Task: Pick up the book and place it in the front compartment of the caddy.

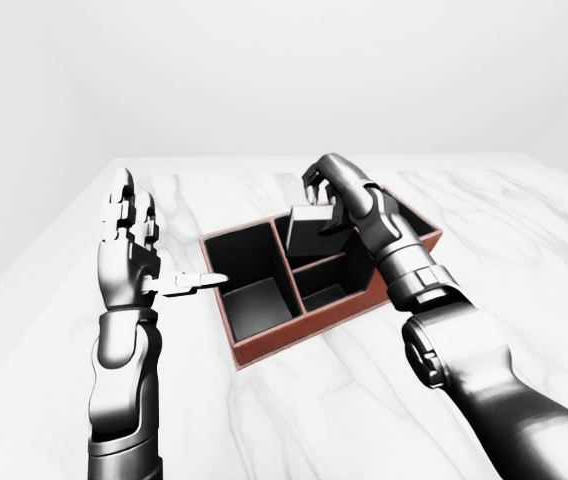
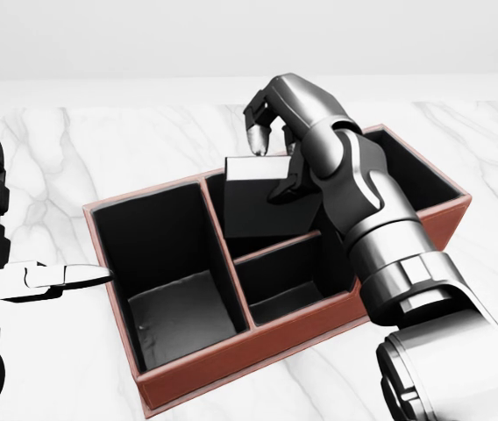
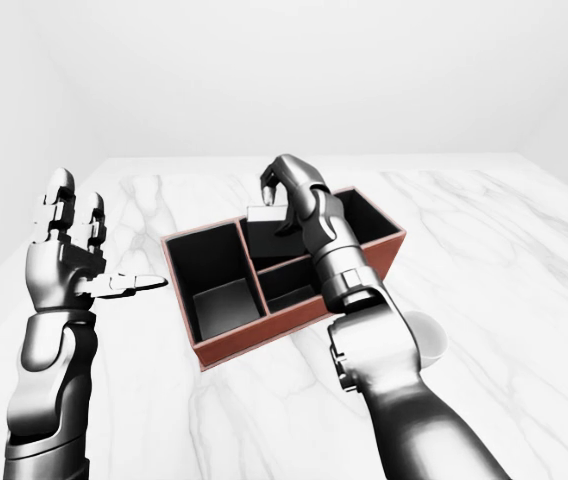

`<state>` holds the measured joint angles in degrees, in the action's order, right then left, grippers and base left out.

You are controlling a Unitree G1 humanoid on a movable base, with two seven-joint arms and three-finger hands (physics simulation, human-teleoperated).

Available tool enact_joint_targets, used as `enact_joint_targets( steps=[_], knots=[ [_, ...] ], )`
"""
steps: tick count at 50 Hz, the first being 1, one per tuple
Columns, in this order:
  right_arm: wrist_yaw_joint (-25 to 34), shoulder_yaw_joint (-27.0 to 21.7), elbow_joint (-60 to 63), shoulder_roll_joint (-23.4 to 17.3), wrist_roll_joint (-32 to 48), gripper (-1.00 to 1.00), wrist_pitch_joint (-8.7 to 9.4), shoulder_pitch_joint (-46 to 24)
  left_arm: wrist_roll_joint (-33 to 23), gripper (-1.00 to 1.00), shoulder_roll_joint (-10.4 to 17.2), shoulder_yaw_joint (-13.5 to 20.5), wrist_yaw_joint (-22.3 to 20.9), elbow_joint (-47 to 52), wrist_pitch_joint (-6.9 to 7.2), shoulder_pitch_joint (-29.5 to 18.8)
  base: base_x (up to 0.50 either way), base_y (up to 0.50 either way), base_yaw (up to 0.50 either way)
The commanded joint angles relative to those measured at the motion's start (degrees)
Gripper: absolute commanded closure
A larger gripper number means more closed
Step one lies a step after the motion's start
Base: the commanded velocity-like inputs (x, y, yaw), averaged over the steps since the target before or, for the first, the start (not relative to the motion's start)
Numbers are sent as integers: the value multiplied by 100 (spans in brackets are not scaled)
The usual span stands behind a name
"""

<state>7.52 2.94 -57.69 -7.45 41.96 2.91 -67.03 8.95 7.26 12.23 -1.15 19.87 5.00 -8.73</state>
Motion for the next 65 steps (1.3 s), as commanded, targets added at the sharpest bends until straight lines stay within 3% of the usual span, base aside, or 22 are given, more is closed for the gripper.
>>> enact_joint_targets(
  steps=[1, 11, 19, 35, 49, 65],
  knots=[
    [-166, -122, 0, 15, 78, 100, -196, -60, 1, -100, 0, 0, -1, 1, 0, 0, 0, 0, 0],
    [-324, -128, -64, -13, 65, 100, -353, -95, -22, -100, -11, -18, -10, -67, 0, 9, 0, 0, 0],
    [-293, -121, -61, -22, 93, 100, -349, -86, -20, -100, -9, -15, -13, -85, 0, 7, 0, 0, 0],
    [-421, -142, -103, -77, 105, 100, -529, -146, -20, -100, -11, -14, -6, -19, 0, 22, 0, 0, 0],
    [-515, -122, -114, -53, 125, 100, -791, -141, -32, -100, -15, -17, -7, -43, 0, 22, 0, 0, 0],
    [-653, -113, -201, -46, 189, 100, -791, -127, -30, -100, -16, -18, -1, -54, 0, 17, 0, 0, 0]
  ],
)
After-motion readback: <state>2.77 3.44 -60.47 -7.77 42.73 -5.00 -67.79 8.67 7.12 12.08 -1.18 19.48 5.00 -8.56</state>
